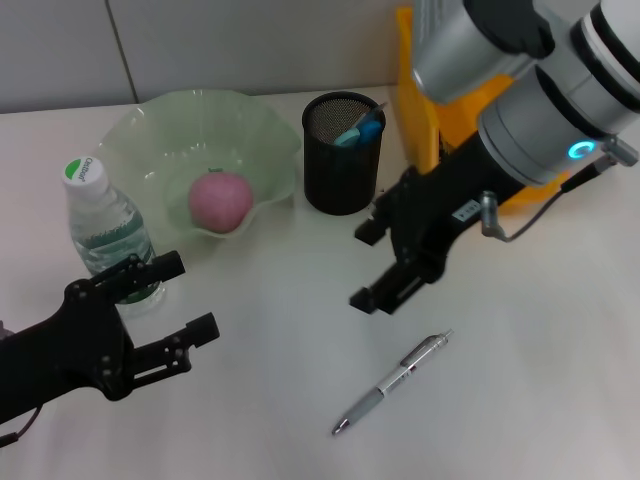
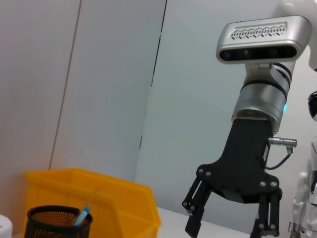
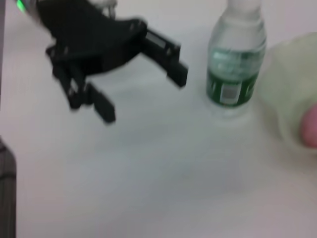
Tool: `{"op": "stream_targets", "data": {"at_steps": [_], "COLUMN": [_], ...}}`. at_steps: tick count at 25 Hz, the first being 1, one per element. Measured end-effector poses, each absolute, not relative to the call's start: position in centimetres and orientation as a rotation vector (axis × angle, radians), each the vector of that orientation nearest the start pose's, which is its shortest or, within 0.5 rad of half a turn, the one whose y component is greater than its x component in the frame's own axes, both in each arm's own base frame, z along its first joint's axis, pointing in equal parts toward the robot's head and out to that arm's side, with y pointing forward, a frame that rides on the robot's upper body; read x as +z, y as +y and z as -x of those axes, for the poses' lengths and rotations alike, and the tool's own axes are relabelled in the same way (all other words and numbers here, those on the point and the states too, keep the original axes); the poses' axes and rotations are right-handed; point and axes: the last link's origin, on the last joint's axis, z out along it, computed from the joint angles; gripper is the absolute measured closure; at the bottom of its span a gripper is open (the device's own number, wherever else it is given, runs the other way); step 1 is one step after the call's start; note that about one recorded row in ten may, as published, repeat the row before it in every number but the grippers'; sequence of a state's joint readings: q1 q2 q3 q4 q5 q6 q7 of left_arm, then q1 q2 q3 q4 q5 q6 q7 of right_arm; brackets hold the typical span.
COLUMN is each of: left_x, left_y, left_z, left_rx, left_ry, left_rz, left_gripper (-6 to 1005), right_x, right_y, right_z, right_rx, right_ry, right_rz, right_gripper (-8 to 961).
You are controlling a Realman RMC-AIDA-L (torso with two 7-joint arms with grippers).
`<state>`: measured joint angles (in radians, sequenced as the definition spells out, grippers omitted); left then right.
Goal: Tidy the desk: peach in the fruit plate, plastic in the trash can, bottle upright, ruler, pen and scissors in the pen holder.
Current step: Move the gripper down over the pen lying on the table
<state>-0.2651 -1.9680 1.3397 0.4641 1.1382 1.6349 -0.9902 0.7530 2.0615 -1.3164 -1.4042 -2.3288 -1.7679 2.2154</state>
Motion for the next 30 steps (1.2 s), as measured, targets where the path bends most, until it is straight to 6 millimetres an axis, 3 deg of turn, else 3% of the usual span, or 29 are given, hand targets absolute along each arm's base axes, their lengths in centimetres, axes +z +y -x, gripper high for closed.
{"op": "stream_targets", "data": {"at_steps": [7, 19, 23, 26, 27, 30], "left_x": [-0.7, -1.4, -1.2, -1.1, -1.1, -1.4], "left_y": [25.9, 27.0, 27.5, 28.1, 28.5, 28.8], "left_z": [27.6, 25.4, 23.6, 21.6, 20.0, 18.5], "left_rx": [-1.032, -0.822, -0.704, -0.547, -0.44, -0.365], "left_ry": [-0.457, -0.437, -0.449, -0.479, -0.506, -0.531], "left_rz": [2.713, 2.885, 2.954, 3.013, 3.049, 3.08], "left_gripper": [156, 157, 157, 156, 156, 156], "right_x": [2.0, 2.5, 3.5, 4.6, 5.4, 6.3], "right_y": [34.9, 34.2, 34.8, 35.5, 36.1, 36.7], "right_z": [-11.6, -12.6, -12.6, -12.3, -12.3, -12.4], "right_rx": [-0.394, -0.465, -0.357, -0.22, -0.121, -0.034], "right_ry": [0.337, 0.374, 0.415, 0.457, 0.504, 0.56], "right_rz": [2.986, 3.009, 2.969, 2.937, 2.893, 2.841], "right_gripper": [156, 156, 156, 156, 156, 155]}}
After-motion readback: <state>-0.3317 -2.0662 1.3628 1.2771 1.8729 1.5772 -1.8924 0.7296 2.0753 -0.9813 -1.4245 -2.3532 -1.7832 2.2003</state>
